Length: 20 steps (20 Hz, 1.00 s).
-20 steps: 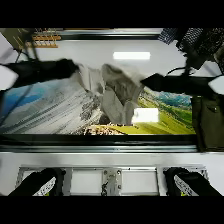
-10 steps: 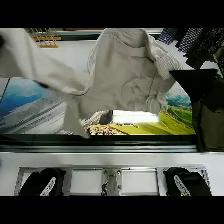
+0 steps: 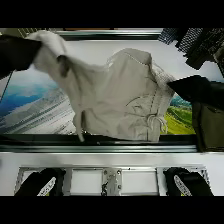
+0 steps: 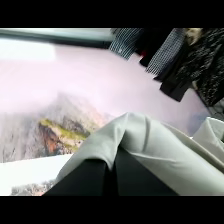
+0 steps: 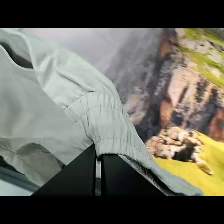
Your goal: Fold the clothes and pants, and hang the long-sleeved shirts on hangers.
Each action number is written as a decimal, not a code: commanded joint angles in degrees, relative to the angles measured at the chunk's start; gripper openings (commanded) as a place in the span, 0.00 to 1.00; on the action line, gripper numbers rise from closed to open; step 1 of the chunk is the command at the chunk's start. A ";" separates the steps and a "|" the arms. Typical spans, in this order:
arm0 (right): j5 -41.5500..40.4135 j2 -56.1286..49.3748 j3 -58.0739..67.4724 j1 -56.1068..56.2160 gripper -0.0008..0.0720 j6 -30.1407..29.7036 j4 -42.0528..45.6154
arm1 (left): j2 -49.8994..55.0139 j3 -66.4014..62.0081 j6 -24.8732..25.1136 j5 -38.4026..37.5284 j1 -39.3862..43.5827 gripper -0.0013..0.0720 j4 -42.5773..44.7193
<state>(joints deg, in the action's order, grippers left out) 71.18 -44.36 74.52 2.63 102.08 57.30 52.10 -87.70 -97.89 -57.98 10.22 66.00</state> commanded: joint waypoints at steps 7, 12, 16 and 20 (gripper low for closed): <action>-19.80 -29.38 0.00 -0.04 0.03 -3.78 14.51 | 35.43 -0.15 3.15 31.56 5.01 0.02 -0.04; -32.17 -36.15 0.00 -0.28 0.59 -3.76 13.16 | 41.83 -0.13 2.34 27.47 1.29 0.79 -0.09; -30.60 -32.39 -0.02 -2.16 0.82 -6.71 13.07 | 37.88 0.68 1.09 13.11 -7.65 0.78 0.57; -19.12 -24.50 -2.73 -1.49 0.82 -13.88 13.22 | 27.98 17.27 2.97 2.73 -16.31 0.78 1.99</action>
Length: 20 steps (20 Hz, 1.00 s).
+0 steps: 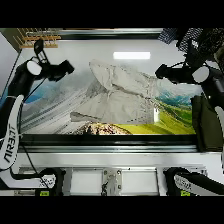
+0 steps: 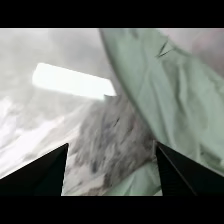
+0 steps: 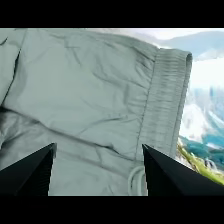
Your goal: Fold the clothes and pants, and hang the long-sleeved shirts on hangers.
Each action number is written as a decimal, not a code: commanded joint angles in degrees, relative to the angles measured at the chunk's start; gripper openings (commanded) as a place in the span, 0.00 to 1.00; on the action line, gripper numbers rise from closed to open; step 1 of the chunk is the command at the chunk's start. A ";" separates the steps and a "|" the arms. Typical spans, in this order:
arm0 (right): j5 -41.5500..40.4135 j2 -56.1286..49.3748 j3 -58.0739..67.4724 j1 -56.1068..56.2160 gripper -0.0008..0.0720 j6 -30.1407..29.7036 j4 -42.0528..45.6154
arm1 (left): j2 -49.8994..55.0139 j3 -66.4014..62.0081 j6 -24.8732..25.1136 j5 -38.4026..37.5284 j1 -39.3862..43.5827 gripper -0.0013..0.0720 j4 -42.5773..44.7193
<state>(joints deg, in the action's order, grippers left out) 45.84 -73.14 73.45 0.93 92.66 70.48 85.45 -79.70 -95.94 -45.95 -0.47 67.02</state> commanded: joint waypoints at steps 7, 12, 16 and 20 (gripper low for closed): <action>7.56 13.20 -11.78 3.21 0.82 -4.42 -1.79 | -11.19 38.95 7.17 -5.14 -10.14 0.78 -6.23; 7.61 13.07 -12.04 3.96 0.82 -4.42 -2.58 | -5.79 38.32 10.62 -1.55 -6.14 0.78 -11.30; 7.87 13.07 -12.07 3.89 0.82 -4.42 -2.58 | -3.37 34.93 10.40 -1.62 -3.30 0.55 -11.13; 11.91 13.07 -12.81 3.61 0.82 -4.35 0.59 | -3.34 34.01 10.56 -2.05 -2.38 0.02 -11.06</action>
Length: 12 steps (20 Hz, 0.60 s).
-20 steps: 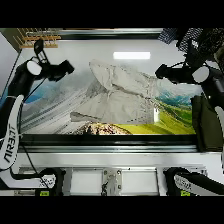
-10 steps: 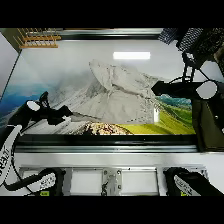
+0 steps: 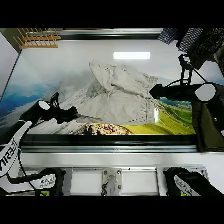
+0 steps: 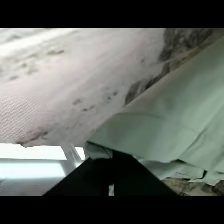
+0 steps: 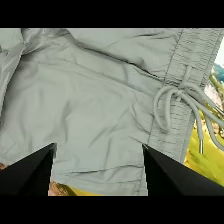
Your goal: Fold the clothes and pants, and hang the long-sleeved shirts on hangers.
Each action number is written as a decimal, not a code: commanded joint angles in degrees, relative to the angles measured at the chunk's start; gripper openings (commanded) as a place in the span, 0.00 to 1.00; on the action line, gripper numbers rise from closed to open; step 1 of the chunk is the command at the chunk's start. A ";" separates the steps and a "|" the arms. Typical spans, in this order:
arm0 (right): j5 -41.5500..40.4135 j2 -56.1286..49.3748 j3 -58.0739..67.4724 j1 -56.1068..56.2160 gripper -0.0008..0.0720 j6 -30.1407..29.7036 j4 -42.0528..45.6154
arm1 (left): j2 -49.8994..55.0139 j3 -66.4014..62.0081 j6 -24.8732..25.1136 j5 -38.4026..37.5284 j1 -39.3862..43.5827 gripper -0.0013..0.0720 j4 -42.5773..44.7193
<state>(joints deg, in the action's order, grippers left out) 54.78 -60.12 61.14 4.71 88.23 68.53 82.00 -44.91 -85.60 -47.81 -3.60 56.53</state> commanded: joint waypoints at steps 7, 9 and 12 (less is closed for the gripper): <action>-1.60 -1.57 -23.19 -10.12 0.82 19.67 -0.83 | -5.18 -0.68 2.78 -3.06 -0.07 0.02 -0.61; -10.12 -3.56 -28.72 -10.19 0.82 19.26 -7.96 | -5.20 -0.68 2.78 -3.06 -0.09 0.02 -0.59; -20.44 -7.02 -30.56 -8.26 0.82 12.09 -17.38 | -5.20 -0.68 2.78 -3.06 -0.07 0.02 -0.63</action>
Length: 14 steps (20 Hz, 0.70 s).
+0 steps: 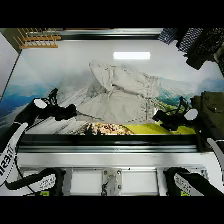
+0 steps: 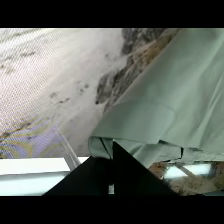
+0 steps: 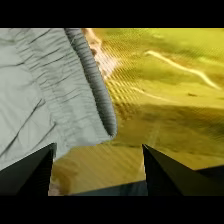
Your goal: Fold the clothes and pants, and hang the long-sleeved shirts on hangers.
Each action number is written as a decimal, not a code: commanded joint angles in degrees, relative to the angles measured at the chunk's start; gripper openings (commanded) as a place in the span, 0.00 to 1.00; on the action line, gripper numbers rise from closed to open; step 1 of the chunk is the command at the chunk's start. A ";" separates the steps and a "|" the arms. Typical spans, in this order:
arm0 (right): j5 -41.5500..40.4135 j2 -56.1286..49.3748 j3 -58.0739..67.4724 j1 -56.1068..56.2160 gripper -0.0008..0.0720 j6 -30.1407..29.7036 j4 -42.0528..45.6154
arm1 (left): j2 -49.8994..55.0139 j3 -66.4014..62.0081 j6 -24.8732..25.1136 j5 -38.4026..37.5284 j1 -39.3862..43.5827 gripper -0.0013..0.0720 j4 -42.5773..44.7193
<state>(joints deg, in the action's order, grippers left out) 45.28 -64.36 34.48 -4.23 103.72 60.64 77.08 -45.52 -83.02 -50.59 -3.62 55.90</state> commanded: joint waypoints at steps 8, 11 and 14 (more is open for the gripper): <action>-19.63 -7.56 -3.76 7.43 0.65 -9.57 -17.16 | -0.28 -0.07 0.17 -0.24 -0.07 0.02 -0.04; -19.56 -7.56 -3.52 7.43 0.20 -12.55 -17.18 | -0.28 -0.07 0.17 -0.24 -0.07 0.02 -0.04; -19.54 -7.54 -2.78 7.43 0.03 -14.88 -17.16 | -0.28 -0.09 0.15 -0.26 -0.07 0.02 -0.04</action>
<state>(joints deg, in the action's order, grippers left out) 26.55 -71.81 31.14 2.96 91.77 43.88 76.84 -45.52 -82.85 -50.81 -3.62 55.86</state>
